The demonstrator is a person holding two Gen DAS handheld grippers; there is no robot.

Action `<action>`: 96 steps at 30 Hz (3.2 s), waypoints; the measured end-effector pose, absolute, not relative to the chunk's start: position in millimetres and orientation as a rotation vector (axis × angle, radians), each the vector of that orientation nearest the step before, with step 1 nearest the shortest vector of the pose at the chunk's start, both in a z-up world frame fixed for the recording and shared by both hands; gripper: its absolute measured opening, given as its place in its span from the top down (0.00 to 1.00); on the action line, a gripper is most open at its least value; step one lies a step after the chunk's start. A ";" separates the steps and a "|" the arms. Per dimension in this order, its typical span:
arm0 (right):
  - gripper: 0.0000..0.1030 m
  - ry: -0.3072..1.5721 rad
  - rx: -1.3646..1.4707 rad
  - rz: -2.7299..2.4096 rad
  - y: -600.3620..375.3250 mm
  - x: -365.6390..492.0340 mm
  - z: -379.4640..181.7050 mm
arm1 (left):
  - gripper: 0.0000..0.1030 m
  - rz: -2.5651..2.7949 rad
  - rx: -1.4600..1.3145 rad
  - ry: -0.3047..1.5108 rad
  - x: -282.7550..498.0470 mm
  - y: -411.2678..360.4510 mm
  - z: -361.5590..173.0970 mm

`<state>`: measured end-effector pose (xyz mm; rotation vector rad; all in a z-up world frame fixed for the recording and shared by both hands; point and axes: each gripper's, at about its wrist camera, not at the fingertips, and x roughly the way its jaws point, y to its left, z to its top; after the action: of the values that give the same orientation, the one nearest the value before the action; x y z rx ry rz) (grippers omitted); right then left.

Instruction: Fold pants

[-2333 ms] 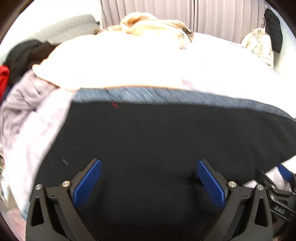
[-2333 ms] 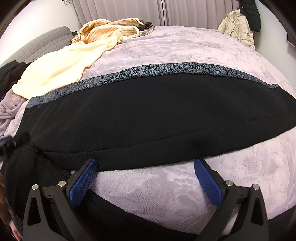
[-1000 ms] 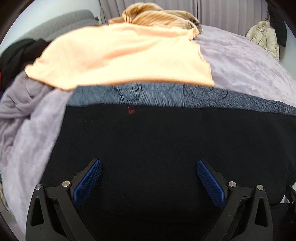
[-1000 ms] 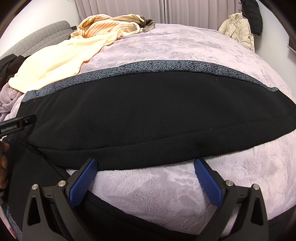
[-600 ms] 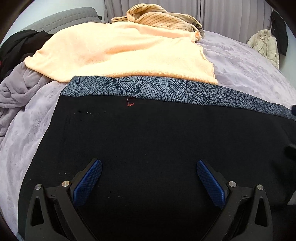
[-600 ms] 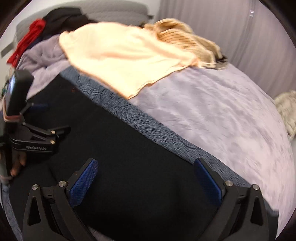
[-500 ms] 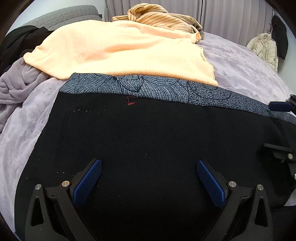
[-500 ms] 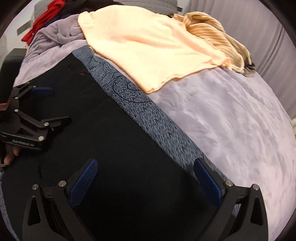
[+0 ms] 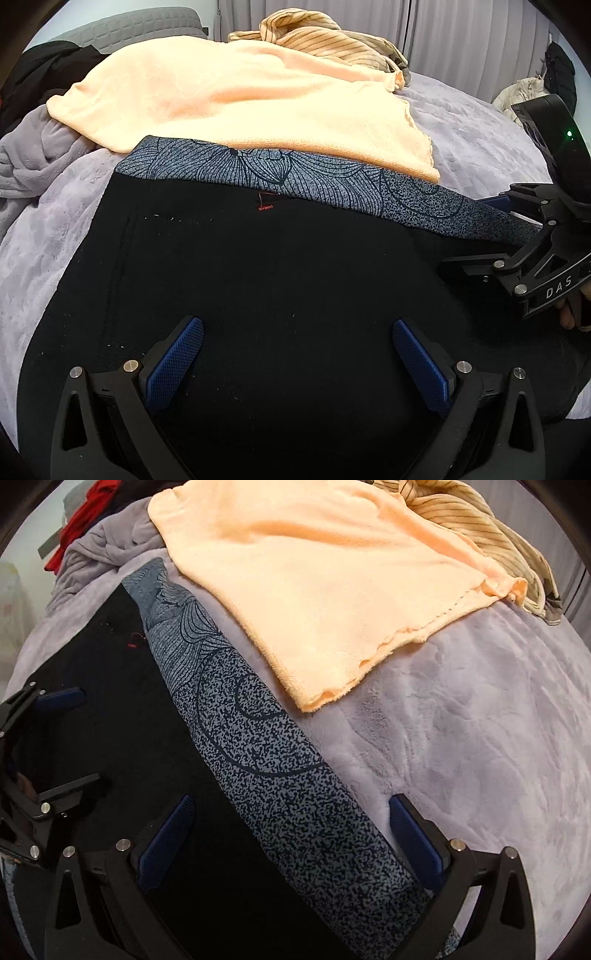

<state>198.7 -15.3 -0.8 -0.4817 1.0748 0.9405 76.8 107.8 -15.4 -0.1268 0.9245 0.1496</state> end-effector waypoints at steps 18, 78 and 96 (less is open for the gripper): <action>0.89 0.889 -0.687 0.993 4.5 127.1 57.8 | 0.00 0.094 -0.398 1.050 122.0 162.1 32.2; 0.90 0.630 -0.652 0.901 -35.9 -168.4 91.9 | 0.88 0.079 -0.505 0.907 -121.4 183.6 61.3; 0.15 0.809 -0.143 0.763 -72.3 -46.6 135.9 | 0.87 0.118 -0.526 0.978 -128.7 184.3 12.2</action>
<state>-46.6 -72.3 135.9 -0.1427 0.8092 0.7626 -128.7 184.3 12.2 -0.5263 0.9777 0.1181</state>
